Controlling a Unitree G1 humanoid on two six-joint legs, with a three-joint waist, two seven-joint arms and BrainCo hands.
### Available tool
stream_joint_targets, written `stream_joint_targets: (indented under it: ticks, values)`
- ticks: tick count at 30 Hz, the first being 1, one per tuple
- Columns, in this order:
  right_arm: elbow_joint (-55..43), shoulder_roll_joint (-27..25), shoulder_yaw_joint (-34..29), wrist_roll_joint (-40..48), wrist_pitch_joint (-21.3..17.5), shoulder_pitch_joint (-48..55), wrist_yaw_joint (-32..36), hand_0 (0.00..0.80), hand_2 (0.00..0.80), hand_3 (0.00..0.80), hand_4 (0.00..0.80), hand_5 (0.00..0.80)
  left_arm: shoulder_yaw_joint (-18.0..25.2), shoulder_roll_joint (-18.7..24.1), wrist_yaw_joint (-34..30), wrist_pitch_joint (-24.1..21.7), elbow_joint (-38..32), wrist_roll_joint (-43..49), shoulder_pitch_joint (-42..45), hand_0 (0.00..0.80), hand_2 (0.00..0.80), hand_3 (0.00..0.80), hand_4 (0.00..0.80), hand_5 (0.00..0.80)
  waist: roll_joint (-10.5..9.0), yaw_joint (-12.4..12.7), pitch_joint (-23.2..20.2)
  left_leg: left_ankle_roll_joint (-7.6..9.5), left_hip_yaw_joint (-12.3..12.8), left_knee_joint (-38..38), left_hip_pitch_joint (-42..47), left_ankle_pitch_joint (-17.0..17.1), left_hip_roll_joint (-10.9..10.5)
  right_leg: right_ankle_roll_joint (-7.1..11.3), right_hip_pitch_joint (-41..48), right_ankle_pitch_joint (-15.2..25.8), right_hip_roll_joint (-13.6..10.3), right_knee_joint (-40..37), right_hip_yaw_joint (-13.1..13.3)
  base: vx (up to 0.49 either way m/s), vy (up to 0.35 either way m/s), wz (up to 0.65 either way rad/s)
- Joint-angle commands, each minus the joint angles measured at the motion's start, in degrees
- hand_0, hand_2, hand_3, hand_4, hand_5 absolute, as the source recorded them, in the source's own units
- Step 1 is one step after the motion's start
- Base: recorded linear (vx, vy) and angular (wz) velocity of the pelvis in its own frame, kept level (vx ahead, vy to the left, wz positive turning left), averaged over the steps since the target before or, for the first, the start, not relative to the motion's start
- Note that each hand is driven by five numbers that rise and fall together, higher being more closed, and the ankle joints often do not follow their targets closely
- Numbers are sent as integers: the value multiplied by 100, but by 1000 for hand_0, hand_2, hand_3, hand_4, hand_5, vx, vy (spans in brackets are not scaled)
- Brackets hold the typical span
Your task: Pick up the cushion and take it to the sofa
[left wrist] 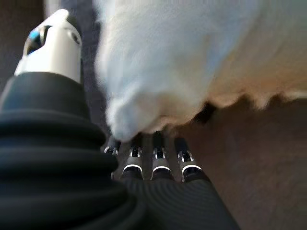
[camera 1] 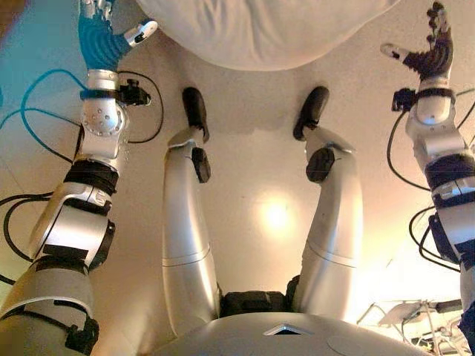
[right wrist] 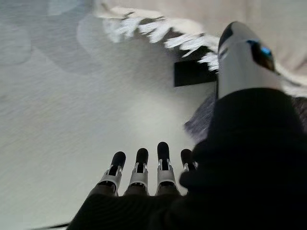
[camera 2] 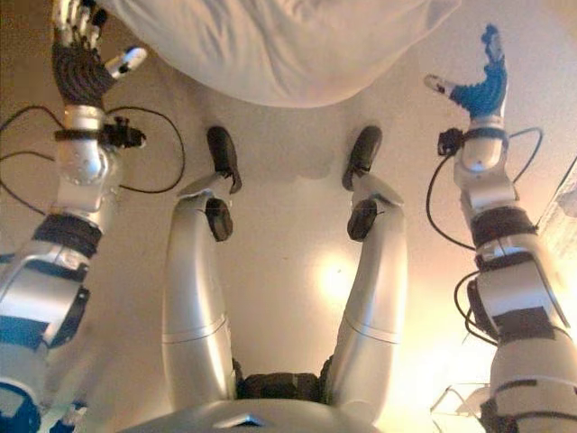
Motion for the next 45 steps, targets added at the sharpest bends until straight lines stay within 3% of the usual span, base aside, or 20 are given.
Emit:
stream_joint_targets:
  ticks: [1, 2, 3, 6, 11, 12, 13, 14, 15, 18, 23, 27, 31, 33, 38, 42, 43, 44, 45]
  values:
    - [-627, -463, 157, 158, -99, 33, 93, 0, 0, 0, 0, 0, 163, -105, 232, 1322, -138, -785, 336, 0, 0, 0, 0, 0, 297, 98, -39, 40, 107, -225, -76, -213, 37, 203, 5, -195, -41, 218, 250, 38, -10, 7]
    - [-664, -458, 187, 190, -136, 14, 166, 0, 0, 0, 0, 0, 183, -165, 276, 789, -87, -370, 382, 0, 0, 0, 0, 0, 280, 97, -39, 45, 118, -215, -78, -213, 28, 203, -8, -205, -62, 248, 258, 35, -19, 9]
    - [-655, -446, 206, 217, -166, -16, 218, 0, 0, 0, 0, 0, 163, -173, 352, -1338, -96, 401, 389, 0, 0, 0, 0, 0, 267, 94, -39, 38, 108, -187, -78, -242, 34, 204, -7, -230, -65, 276, 254, 29, -52, 13]
    - [-496, -324, 269, 559, -531, -199, 875, 0, 0, 0, 0, 0, -10, -198, 470, -663, -288, 631, -139, 0, 0, 0, 0, 0, 158, 75, -39, 21, 81, -112, -85, -343, 21, 194, -54, -287, -107, 360, 311, 24, -50, 8]
    - [-886, -266, 418, 1044, -569, -266, 1579, 0, 0, 0, 0, 0, -256, -189, -568, 797, -114, -321, -105, 0, 0, 0, 0, 0, 214, 32, -39, 6, 121, -143, -90, -284, 6, 215, -60, -243, -128, 323, 338, 18, 22, 4]
    - [-947, -281, 436, 1095, -546, -256, 1656, 0, 0, 0, 0, 0, -272, -180, -610, 776, -117, -386, -49, 0, 0, 0, 0, 0, 221, 27, -39, 7, 126, -134, -90, -274, 9, 214, -60, -236, -129, 328, 346, 36, 65, -1]
    - [-1179, -325, 490, 1123, -414, -208, 1656, 0, 0, 0, 0, 0, -212, -187, 249, -310, -249, -14, 72, 0, 0, 0, 0, 0, 242, 38, -39, 9, 131, -80, -93, -278, 14, 210, -63, -238, -123, 361, 372, 30, 52, -2]
    - [-1228, -337, 496, 1132, -396, -174, 1682, 0, 0, 0, 0, 0, -127, -257, 143, 1439, -315, -635, 137, 0, 0, 0, 0, 0, 232, 40, -39, 12, 127, -60, -93, -265, 17, 204, -63, -248, -131, 401, 384, 25, 38, -2]
    - [-1249, -323, 502, 1162, -376, -160, 1723, 0, 0, 0, 0, 0, -71, -324, -735, 1540, -255, -1510, 165, 0, 0, 0, 0, 0, 218, 30, -39, 8, 122, -54, -94, -255, 9, 211, -63, -256, -134, 424, 396, 0, 0, 0]
    - [-1232, -270, 471, 1161, -232, -92, 1898, 0, 0, 0, 0, 0, 30, -461, -792, 1542, -168, -1367, 263, 0, 0, 0, 0, 0, 177, 2, -39, -3, 118, -11, -94, -193, 31, 208, -64, -226, -143, 466, 421, 5, -13, 9]
    - [-1389, -381, 460, 1680, -35, 38, 2614, 0, 0, 0, 0, 0, 43, -250, -648, 1779, -500, -1407, 273, 0, 0, 0, 0, 0, 211, -13, -39, -11, 132, 68, -94, -127, 56, 219, -66, -191, -152, 520, 493, 4, 20, 6]
    - [-1537, -333, 383, 2343, -1, 147, 3327, 0, 0, 0, 0, 0, -14, -223, -1378, 2031, -659, -1743, 323, 0, 0, 0, 0, 0, 220, -22, -39, -17, 124, 103, -94, -90, 66, 234, -67, -163, -176, 540, 528, 0, 0, 0]
    - [-1827, -352, 331, 2537, 135, 291, 3624, 0, 0, 0, 0, 0, -118, -247, -2019, 2163, -881, -1933, 396, 0, 0, 0, 0, 0, 222, -42, -39, -29, 136, 71, -94, -29, 111, 258, -67, -109, -217, 524, 541, 0, 0, 0]
    - [-1899, -377, 296, 2579, 193, 352, 3796, 778, 778, 778, 778, 778, -126, -234, -2418, 2279, -970, -2176, 448, 0, 0, 0, 0, 0, 222, -50, -39, -30, 147, 99, -94, -21, 124, 249, -67, -105, -220, 548, 568, 0, 0, 0]
    - [-1962, -391, 247, 2654, 102, 425, 3845, 800, 800, 800, 800, 800, -163, -267, -2988, 2421, -1158, -2490, 531, 0, 0, 0, 0, 0, 223, -64, -39, -40, 121, 152, -94, 9, 189, 265, -67, -72, -261, 585, 591, 0, 0, 0]
    - [-1967, -372, 203, 2630, 77, 468, 3727, 800, 800, 800, 800, 800, -179, -271, -3078, 2410, -1271, -2560, 516, 0, 0, 0, 0, 0, 225, -71, -39, -49, 85, 183, -94, 33, 232, 279, -67, -47, -286, 612, 596, 0, 0, 0]
    - [-1965, -367, 191, 2606, 83, 480, 3706, 800, 800, 800, 800, 800, -172, -270, -3059, 2400, -1293, -2537, 522, 113, 113, 113, 113, 113, 225, -69, -39, -54, 78, 189, -94, 41, 236, 284, -67, -40, -292, 619, 599, 0, 0, 0]
    - [-1975, -355, 164, 2588, 104, 495, 3703, 800, 800, 800, 800, 800, -191, -264, -3041, 2411, -1311, -2543, 512, 442, 442, 442, 442, 442, 224, -70, -39, -58, 72, 175, -94, 61, 243, 291, -67, -25, -296, 617, 599, 0, 0, 0]
    - [-1983, -350, 146, 2561, 107, 517, 3684, 800, 800, 800, 800, 800, -188, -281, -2969, 2452, -1345, -2504, 514, 376, 376, 376, 376, 376, 227, -69, -39, -64, 69, 173, -94, 73, 244, 296, -67, -17, -303, 620, 601, 0, 0, 0]
